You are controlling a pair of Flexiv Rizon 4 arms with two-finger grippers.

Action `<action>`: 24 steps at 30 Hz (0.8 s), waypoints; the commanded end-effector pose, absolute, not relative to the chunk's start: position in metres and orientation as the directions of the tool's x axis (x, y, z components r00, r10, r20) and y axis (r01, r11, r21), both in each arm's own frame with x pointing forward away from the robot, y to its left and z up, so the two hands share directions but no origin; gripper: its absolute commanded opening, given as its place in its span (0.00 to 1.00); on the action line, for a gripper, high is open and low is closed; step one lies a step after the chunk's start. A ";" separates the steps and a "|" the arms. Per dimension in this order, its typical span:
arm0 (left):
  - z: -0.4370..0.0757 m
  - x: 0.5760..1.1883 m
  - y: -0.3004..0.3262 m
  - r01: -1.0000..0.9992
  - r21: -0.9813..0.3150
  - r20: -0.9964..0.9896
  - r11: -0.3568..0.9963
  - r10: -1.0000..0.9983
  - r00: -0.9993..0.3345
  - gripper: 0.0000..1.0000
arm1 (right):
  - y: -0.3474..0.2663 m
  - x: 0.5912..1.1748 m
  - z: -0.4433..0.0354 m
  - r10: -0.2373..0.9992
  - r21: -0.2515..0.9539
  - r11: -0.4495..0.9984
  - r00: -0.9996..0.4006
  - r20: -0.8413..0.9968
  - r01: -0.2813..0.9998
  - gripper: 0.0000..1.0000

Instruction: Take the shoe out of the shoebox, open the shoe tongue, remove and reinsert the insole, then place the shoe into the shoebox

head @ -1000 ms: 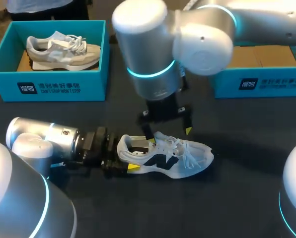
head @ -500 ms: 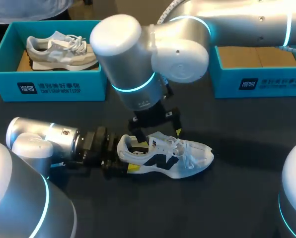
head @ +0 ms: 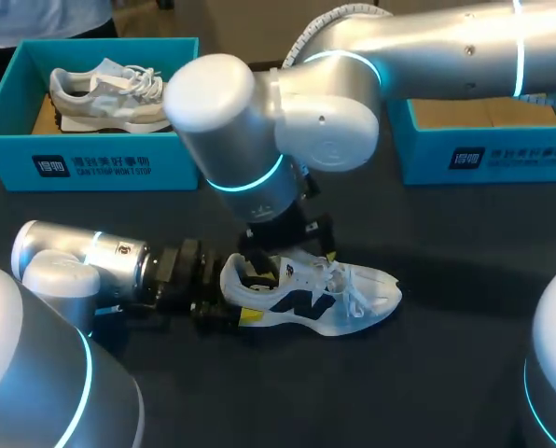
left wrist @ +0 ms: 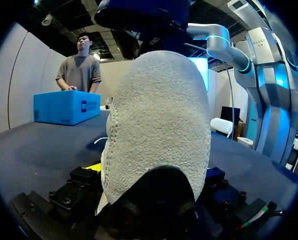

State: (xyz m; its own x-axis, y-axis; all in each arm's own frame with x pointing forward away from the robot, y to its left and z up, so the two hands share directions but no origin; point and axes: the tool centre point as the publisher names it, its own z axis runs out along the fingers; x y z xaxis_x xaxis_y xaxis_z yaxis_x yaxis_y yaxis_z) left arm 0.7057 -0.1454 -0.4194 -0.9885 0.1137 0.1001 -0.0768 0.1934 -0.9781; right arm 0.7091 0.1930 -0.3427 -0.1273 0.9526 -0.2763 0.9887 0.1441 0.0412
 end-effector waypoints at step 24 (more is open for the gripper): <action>-0.420 0.706 -0.146 -0.076 -0.978 0.099 0.193 0.113 -0.989 0.00 | 0.151 0.698 -0.330 0.981 -0.001 0.053 -0.052 -0.187 0.999 1.00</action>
State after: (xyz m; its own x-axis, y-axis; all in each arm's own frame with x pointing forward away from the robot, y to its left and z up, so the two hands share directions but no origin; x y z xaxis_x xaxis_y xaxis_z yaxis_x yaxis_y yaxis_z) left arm 0.7058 -0.1454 -0.4193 -0.9884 0.1138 0.1002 -0.0768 0.1933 -0.9781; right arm 0.6991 0.1624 -0.3312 -0.0541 0.9714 -0.2312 0.9985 0.0556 -0.0002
